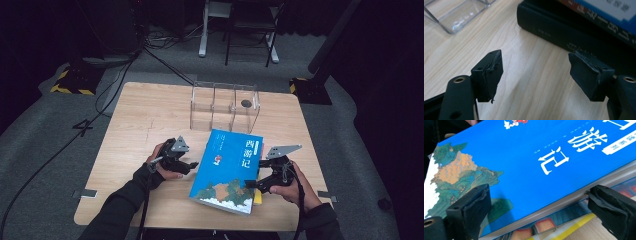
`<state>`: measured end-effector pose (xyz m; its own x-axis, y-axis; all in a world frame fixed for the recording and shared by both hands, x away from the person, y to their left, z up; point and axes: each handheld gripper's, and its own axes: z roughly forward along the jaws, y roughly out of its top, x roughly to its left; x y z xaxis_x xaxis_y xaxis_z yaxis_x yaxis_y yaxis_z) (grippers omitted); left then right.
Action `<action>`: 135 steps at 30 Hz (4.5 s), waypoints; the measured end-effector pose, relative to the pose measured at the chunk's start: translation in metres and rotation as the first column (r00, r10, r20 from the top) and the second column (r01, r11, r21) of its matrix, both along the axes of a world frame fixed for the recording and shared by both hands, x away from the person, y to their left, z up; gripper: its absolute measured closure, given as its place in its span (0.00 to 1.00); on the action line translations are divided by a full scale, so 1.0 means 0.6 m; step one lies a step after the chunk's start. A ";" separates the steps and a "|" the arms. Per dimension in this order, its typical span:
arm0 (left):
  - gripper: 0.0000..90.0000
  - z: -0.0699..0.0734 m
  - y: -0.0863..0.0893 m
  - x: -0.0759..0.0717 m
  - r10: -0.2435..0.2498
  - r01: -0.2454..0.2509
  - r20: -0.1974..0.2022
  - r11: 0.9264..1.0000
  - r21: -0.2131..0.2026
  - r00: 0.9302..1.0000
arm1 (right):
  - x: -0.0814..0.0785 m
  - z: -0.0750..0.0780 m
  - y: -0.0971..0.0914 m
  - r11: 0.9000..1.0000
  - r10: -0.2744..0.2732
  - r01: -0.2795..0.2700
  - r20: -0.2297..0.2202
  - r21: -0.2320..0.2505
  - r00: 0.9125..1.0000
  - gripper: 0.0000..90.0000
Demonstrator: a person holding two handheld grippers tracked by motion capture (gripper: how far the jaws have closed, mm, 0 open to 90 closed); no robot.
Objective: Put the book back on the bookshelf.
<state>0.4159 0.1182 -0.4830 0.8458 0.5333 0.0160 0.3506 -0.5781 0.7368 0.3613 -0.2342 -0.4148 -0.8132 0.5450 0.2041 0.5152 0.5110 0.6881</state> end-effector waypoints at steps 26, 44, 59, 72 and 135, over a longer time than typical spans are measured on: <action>0.41 -0.001 -0.035 0.050 -0.004 0.002 -0.029 0.997 -0.077 1.000 | 0.094 0.008 0.039 0.988 0.011 -0.008 -0.016 0.156 1.000 0.69; 0.72 0.051 -0.006 0.095 0.016 -0.024 -0.039 0.975 -0.220 0.999 | 0.076 0.048 0.074 0.983 0.064 -0.094 0.187 0.158 0.980 0.75; 1.00 0.199 0.002 0.086 -0.061 0.081 0.072 0.948 -0.308 0.995 | 0.053 0.136 0.063 0.974 0.011 -0.100 0.397 0.202 0.918 0.85; 1.00 0.266 -0.012 0.030 -0.039 0.101 0.229 0.958 -0.267 0.973 | 0.010 0.146 0.048 0.978 0.007 -0.128 0.586 0.165 0.811 0.86; 0.52 0.171 -0.077 -0.157 -0.216 0.275 0.214 0.912 -0.304 0.953 | -0.134 0.111 -0.026 0.973 -0.003 -0.154 0.672 0.173 0.740 0.64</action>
